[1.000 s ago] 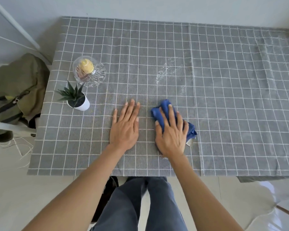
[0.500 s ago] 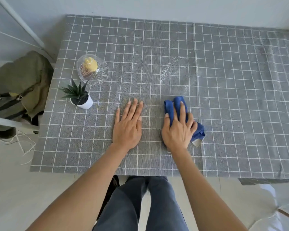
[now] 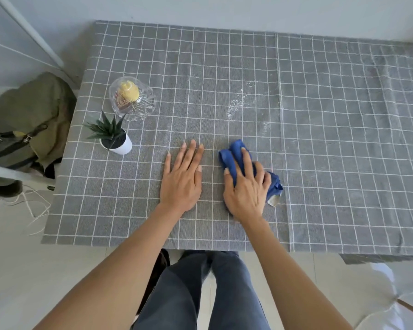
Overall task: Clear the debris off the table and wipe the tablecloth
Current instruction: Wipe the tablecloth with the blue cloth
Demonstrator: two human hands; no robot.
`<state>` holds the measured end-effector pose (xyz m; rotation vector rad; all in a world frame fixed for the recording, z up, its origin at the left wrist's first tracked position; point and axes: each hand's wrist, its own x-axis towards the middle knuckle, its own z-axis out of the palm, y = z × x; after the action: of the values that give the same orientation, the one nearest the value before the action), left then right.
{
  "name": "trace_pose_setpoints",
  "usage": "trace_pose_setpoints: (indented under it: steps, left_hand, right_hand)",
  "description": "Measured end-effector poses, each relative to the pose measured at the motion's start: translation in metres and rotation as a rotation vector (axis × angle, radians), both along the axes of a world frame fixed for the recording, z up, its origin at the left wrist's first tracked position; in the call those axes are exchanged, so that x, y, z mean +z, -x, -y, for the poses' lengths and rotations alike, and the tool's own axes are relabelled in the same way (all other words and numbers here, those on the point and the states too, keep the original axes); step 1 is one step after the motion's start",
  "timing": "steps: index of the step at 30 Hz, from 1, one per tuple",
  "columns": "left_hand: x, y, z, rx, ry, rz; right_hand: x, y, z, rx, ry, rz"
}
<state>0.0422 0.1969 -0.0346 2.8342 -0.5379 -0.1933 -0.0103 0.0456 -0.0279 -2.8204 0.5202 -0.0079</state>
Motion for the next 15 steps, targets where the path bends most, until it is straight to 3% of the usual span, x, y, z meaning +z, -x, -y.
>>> trace_pose_setpoints:
  steps: [4, 9, 13, 15]
  left_hand:
    - [-0.001, 0.0, -0.001, 0.006, -0.006, 0.0]
    - [0.0, 0.0, 0.0, 0.006, 0.004, 0.009]
    - [-0.002, 0.0, -0.001, 0.01, 0.004, -0.007]
    - [-0.004, 0.0, -0.001, 0.013, 0.013, -0.007]
  right_hand:
    - [0.005, -0.005, 0.005, -0.167, -0.04, -0.002]
    - [0.005, 0.007, -0.008, 0.06, 0.008, -0.015]
    - [0.002, 0.001, 0.01, -0.154, -0.009, -0.042]
    - [0.005, 0.001, -0.006, -0.155, -0.011, -0.037]
